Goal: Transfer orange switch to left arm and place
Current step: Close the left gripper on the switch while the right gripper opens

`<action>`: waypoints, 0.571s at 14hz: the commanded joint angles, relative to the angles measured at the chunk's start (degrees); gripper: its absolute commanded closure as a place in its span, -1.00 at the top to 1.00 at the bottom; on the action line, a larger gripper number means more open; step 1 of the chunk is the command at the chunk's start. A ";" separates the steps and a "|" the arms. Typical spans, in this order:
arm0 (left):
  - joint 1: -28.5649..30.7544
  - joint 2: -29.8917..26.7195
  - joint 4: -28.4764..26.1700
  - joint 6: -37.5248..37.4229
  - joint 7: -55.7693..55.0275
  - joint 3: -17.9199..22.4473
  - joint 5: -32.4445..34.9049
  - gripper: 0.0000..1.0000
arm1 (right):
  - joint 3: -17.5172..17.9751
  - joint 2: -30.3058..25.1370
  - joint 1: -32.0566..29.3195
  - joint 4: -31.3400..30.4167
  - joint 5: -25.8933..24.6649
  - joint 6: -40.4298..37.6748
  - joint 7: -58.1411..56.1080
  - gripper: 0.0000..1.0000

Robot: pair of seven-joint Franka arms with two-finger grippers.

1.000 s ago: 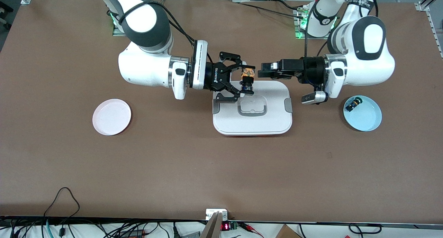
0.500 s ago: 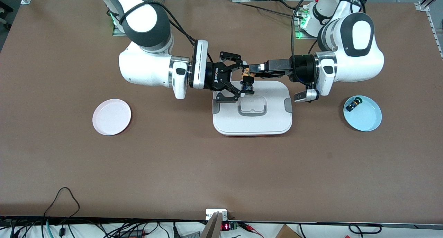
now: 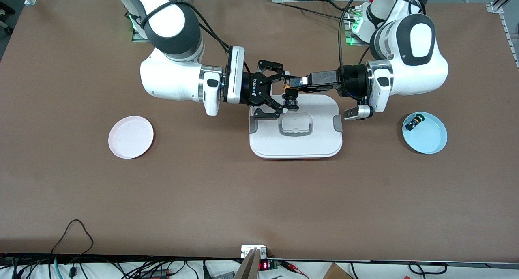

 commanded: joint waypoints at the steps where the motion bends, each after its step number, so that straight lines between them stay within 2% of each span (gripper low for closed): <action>1: 0.38 -1.09 -1.08 0.80 2.71 -0.49 -1.79 -0.37 | -0.40 0.83 0.80 1.52 1.64 0.74 -1.46 -0.73; 2: 0.38 -1.09 -1.08 0.72 2.80 -0.58 -1.79 -0.61 | -0.40 0.83 0.89 1.44 1.64 0.74 -1.46 -0.73; 4: 0.47 -1.09 -1.17 0.63 2.80 -0.49 -1.61 -0.97 | -0.40 0.83 0.80 1.35 1.64 0.74 -1.46 -0.71; 6: 0.91 -1.09 -1.17 0.63 2.62 -0.40 -1.26 -1.00 | -0.40 0.83 0.89 1.26 1.73 0.65 -1.37 -0.67; 7: 1.26 -1.09 -1.17 0.45 2.54 -0.40 -1.09 -1.00 | -0.40 0.83 0.89 1.17 1.82 0.56 -1.29 -0.59; 8: 1.78 -1.18 -1.17 0.02 2.45 -0.31 -1.00 -1.00 | -0.32 0.75 0.89 1.17 2.52 0.30 -0.85 -0.13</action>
